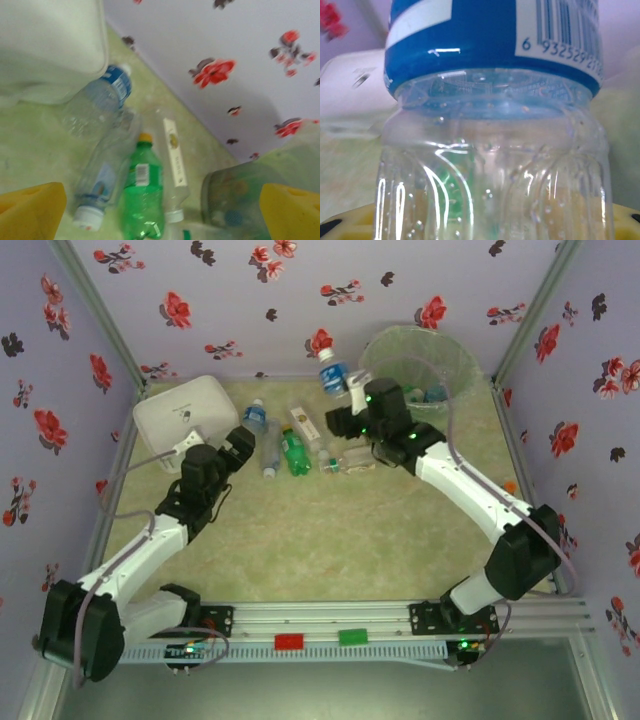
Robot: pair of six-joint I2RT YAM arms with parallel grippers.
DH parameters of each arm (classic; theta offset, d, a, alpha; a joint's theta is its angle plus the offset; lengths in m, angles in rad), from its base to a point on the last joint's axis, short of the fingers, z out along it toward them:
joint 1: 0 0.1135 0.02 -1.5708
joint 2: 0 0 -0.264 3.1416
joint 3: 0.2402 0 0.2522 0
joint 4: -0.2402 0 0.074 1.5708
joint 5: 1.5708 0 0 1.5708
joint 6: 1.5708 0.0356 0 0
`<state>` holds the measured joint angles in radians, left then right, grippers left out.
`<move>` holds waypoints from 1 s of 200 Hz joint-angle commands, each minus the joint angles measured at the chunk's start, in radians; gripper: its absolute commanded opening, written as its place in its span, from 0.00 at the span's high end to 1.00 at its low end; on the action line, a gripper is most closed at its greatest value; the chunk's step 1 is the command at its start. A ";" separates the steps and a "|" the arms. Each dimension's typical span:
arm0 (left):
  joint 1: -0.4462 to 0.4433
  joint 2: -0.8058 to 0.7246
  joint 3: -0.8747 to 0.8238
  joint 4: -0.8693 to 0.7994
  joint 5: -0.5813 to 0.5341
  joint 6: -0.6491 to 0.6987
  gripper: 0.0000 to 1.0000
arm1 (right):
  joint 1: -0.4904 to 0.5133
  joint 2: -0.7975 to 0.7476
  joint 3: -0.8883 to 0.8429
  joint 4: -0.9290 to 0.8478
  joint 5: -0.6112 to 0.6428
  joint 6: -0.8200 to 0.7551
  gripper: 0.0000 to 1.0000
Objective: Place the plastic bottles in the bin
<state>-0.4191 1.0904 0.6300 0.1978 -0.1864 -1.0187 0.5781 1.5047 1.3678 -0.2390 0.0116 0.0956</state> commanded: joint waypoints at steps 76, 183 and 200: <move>-0.018 0.184 0.081 -0.015 0.165 0.065 0.00 | -0.216 0.065 0.198 -0.058 0.316 -0.014 0.54; -0.019 0.218 0.133 -0.050 0.165 0.086 0.00 | -0.279 0.116 0.220 -0.134 0.317 0.055 0.07; -0.020 0.226 0.144 -0.057 0.167 0.088 0.00 | -0.280 0.101 0.228 -0.123 0.317 0.045 0.00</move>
<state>-0.4328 1.2972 0.7334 0.1635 -0.0345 -0.9607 0.3054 1.6310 1.5646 -0.3813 0.3061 0.1398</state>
